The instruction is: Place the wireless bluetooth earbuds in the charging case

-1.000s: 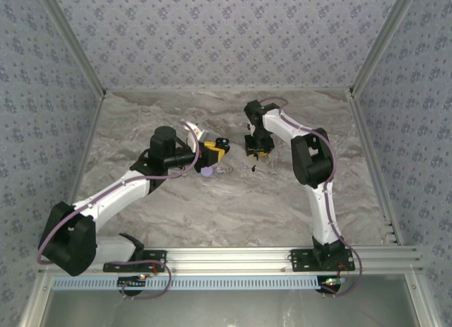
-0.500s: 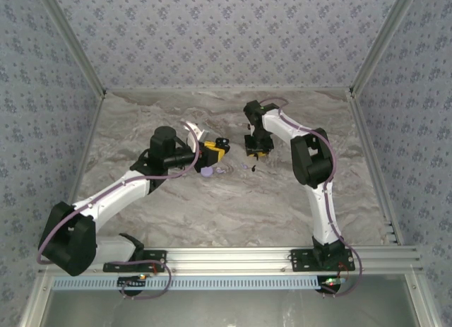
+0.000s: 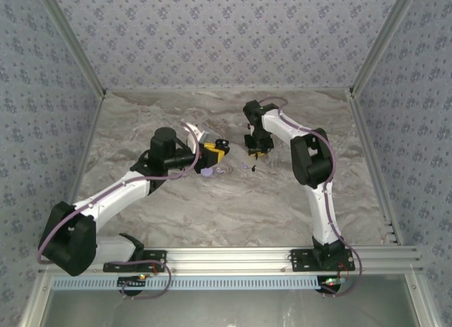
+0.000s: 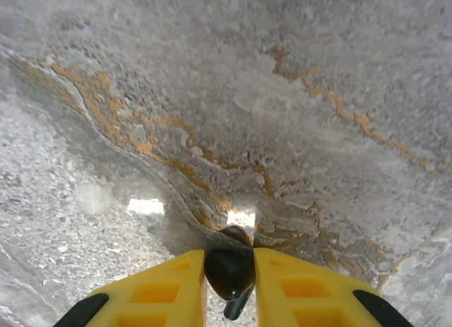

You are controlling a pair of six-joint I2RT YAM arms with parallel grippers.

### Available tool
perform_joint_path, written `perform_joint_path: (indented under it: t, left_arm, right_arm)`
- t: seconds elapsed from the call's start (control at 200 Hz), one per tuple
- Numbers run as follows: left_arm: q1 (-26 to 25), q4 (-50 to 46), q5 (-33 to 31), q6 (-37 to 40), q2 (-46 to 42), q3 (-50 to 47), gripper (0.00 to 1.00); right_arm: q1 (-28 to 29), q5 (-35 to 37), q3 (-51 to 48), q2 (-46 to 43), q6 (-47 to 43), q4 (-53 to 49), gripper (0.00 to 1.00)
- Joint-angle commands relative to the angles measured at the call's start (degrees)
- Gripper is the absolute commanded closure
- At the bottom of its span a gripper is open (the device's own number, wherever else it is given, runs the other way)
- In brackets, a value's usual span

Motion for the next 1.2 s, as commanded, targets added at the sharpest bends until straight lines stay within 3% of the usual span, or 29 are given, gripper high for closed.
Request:
perform_joint_path:
  t: [0.0, 0.625, 1.194]
  left_arm:
    - [-0.2, 1.1, -0.4, -0.3, -0.2, -0.4, 0.78]
    - [-0.2, 4.0, -5.0, -5.0, 5.9, -0.1, 0.78]
    - [-0.2, 7.4, -5.1, -8.0, 10.8, 1.2, 0.79]
  right_arm:
    - [0.2, 0.6, -2.0, -3.8, -1.9, 2.3, 0.76]
    - [-2.2, -10.2, -16.3, -21.6, -1.8, 16.1, 0.78]
    - [-2.3, -18.6, -20.7, -33.8, -1.3, 23.4, 0.78]
